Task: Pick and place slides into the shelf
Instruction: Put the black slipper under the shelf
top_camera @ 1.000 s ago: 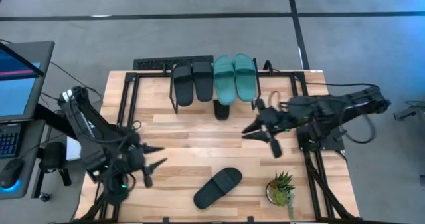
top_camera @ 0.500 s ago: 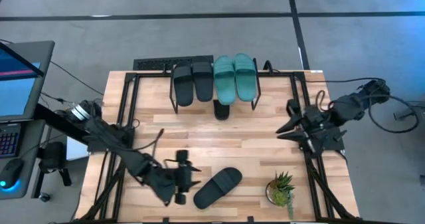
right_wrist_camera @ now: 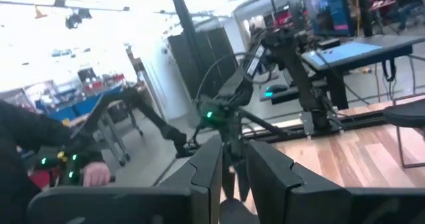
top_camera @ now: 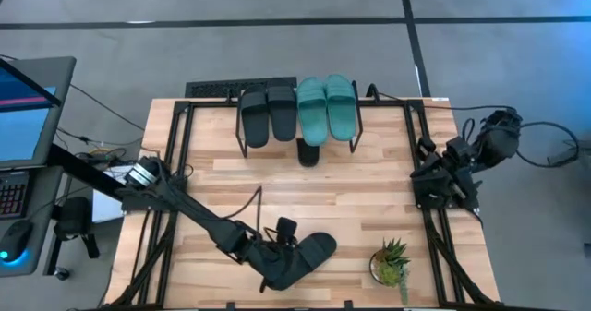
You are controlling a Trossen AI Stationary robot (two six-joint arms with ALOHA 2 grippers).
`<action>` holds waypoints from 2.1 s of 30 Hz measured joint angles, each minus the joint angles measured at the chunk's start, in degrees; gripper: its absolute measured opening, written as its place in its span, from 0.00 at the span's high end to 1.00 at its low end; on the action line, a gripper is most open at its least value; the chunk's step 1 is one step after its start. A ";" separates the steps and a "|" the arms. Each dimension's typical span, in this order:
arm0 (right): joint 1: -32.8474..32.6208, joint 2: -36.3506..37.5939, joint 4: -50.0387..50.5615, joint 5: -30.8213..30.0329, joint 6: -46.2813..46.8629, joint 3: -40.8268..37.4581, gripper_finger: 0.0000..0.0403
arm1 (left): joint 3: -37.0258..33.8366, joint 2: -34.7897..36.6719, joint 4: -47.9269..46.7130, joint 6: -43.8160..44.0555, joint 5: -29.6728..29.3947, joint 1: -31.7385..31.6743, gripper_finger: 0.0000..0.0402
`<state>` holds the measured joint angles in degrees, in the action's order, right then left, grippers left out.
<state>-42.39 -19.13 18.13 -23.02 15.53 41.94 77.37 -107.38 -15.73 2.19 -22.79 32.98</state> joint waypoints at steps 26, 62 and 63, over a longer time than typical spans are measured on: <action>-0.66 10.22 1.34 -2.17 1.47 -5.78 0.85 | 9.99 -14.40 -3.01 -13.66 -7.09 -0.22 0.66; -0.61 10.20 2.50 -2.71 2.08 -5.73 0.85 | 19.31 -14.70 -36.90 11.97 -26.27 -6.53 1.00; -0.61 10.20 2.51 -2.69 2.03 -5.73 0.85 | 19.29 -14.69 -38.88 14.14 -26.26 -6.72 1.00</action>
<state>-43.00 -8.93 20.64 -25.70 17.56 36.21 96.67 -122.08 -54.60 16.33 -49.04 26.25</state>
